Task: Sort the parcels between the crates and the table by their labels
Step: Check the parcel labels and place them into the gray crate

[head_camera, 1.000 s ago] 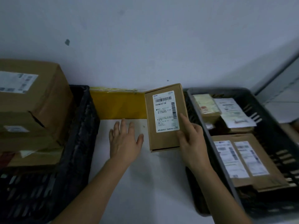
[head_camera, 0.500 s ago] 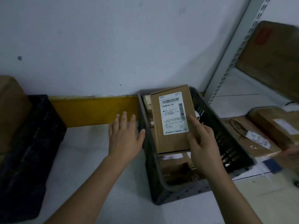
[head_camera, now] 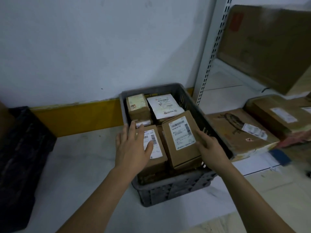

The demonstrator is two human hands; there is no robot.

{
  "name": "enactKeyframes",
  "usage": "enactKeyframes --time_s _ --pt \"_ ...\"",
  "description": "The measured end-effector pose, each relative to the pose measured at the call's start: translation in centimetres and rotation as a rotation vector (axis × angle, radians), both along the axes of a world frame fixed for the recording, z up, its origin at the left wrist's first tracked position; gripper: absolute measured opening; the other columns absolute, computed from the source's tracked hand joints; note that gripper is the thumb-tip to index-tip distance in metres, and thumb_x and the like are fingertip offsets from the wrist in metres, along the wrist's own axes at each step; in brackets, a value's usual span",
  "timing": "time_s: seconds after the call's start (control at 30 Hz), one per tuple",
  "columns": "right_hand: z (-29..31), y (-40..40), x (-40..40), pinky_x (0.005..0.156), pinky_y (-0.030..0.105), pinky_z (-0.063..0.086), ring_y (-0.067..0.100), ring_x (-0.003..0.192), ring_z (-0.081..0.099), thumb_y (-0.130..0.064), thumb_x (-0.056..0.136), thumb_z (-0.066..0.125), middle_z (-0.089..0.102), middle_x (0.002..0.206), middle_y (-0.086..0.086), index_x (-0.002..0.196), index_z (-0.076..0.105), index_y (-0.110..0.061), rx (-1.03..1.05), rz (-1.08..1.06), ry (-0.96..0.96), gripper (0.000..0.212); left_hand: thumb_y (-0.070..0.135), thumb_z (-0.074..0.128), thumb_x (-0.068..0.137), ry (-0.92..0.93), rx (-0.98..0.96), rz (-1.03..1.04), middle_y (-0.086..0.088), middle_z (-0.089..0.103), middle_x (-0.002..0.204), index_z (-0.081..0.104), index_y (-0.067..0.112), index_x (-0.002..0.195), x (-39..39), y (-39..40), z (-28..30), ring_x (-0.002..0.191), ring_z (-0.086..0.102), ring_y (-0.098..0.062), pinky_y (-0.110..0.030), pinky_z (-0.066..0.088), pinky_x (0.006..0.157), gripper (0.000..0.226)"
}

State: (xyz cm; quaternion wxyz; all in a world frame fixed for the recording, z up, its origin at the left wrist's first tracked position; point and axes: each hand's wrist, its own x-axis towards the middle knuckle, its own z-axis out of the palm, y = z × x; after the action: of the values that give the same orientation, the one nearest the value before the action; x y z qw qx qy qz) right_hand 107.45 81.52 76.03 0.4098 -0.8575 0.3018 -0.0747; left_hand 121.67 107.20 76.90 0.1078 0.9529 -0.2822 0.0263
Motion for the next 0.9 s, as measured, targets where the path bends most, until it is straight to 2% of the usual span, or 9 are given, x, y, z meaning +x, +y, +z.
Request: enactKeyframes --time_s 0.13,0.2,0.23,0.3,0.37,0.43,0.53,0.67,0.9 --pt "0.0 0.3 1.6 0.069 0.014 0.052 0.005 0.093 0.058 -0.029 0.115 0.049 0.051 0.127 -0.011 0.164 0.038 -0.039 0.036 0.043 0.011 0.051 0.068 0.017 0.1 0.02 -0.02 0.0 -0.01 0.006 0.179 0.017 0.025 0.17 0.6 -0.3 -0.2 0.164 0.002 -0.034 -0.057 0.009 0.131 0.082" --pt "-0.2 0.1 2.3 0.063 0.013 0.053 -0.004 0.088 0.056 -0.025 0.115 0.05 0.052 0.117 -0.023 0.164 0.038 -0.033 0.043 0.065 0.037 0.052 0.068 0.015 0.099 0.035 -0.027 -0.005 -0.009 0.004 0.179 0.015 0.026 0.17 0.9 -0.5 -0.2 0.164 0.001 -0.034 -0.057 0.008 0.132 0.083" --pt "-0.2 0.0 2.5 0.063 0.012 0.052 -0.006 0.088 0.055 -0.026 0.114 0.051 0.053 0.119 -0.021 0.165 0.038 -0.032 0.028 0.083 0.057 0.053 0.069 0.015 0.099 0.039 -0.027 -0.006 -0.009 0.004 0.179 0.014 0.026 0.17 1.1 -0.6 -0.2 0.164 0.001 -0.034 -0.057 0.008 0.132 0.083" --pt "-0.3 -0.2 2.8 0.068 0.014 0.052 -0.003 0.089 0.057 -0.033 0.112 0.055 0.056 0.132 -0.009 0.166 0.034 -0.036 -0.06 0.117 0.102 0.057 0.068 0.016 0.099 0.04 -0.028 -0.006 -0.008 0.004 0.179 0.015 0.027 0.17 1.5 -0.8 -0.5 0.164 0.001 -0.034 -0.057 0.008 0.132 0.081" --pt "-0.8 -0.7 2.9 0.089 0.025 0.056 0.011 0.105 0.063 -0.045 0.107 0.061 0.055 0.145 0.003 0.166 0.028 -0.044 -0.138 0.154 0.158 0.068 0.067 0.022 0.104 0.049 -0.031 -0.006 -0.009 0.005 0.179 0.016 0.027 0.169 1.8 -1.1 -0.9 0.164 0.002 -0.034 -0.058 0.011 0.131 0.077" --pt "-1.4 -1.0 3.1 0.105 0.039 0.053 0.027 0.123 0.061 -0.058 0.099 0.065 0.051 0.146 0.008 0.165 0.018 -0.052 -0.184 0.178 0.233 0.082 0.065 0.029 0.107 0.059 -0.031 -0.001 -0.009 0.005 0.179 0.017 0.027 0.169 1.9 -1.4 -1.2 0.164 0.002 -0.035 -0.059 0.012 0.131 0.074" --pt "-2.4 -1.2 3.6 0.108 0.05 0.051 0.036 0.131 0.052 -0.074 0.089 0.064 0.051 0.141 0.011 0.161 0.0 -0.061 -0.255 0.222 0.28 0.097 0.065 0.031 0.107 0.054 -0.024 0.012 -0.009 0.005 0.179 0.017 0.027 0.169 1.8 -2.1 -1.4 0.164 0.001 -0.034 -0.058 0.011 0.131 0.074" --pt "-3.4 -1.3 4.0 0.113 0.051 0.046 0.042 0.14 0.043 -0.081 0.091 0.054 0.048 0.153 0.017 0.166 -0.003 -0.047 -0.344 0.282 0.355 0.1 0.065 0.028 0.106 0.045 -0.023 0.05 -0.009 0.008 0.179 0.021 0.027 0.169 1.8 -3.0 -1.4 0.164 0.003 -0.034 -0.058 0.012 0.131 0.074" --pt "-4.6 -1.1 4.3 0.121 0.052 0.039 0.039 0.151 0.031 -0.085 0.094 0.039 0.025 0.166 0.018 0.169 -0.008 -0.03 -0.387 0.372 0.43 0.104 0.067 0.018 0.099 0.023 0.013 0.157 -0.011 0.011 0.178 0.025 0.027 0.168 0.3 -5.7 -0.5 0.164 0.006 -0.035 -0.058 0.011 0.131 0.081"
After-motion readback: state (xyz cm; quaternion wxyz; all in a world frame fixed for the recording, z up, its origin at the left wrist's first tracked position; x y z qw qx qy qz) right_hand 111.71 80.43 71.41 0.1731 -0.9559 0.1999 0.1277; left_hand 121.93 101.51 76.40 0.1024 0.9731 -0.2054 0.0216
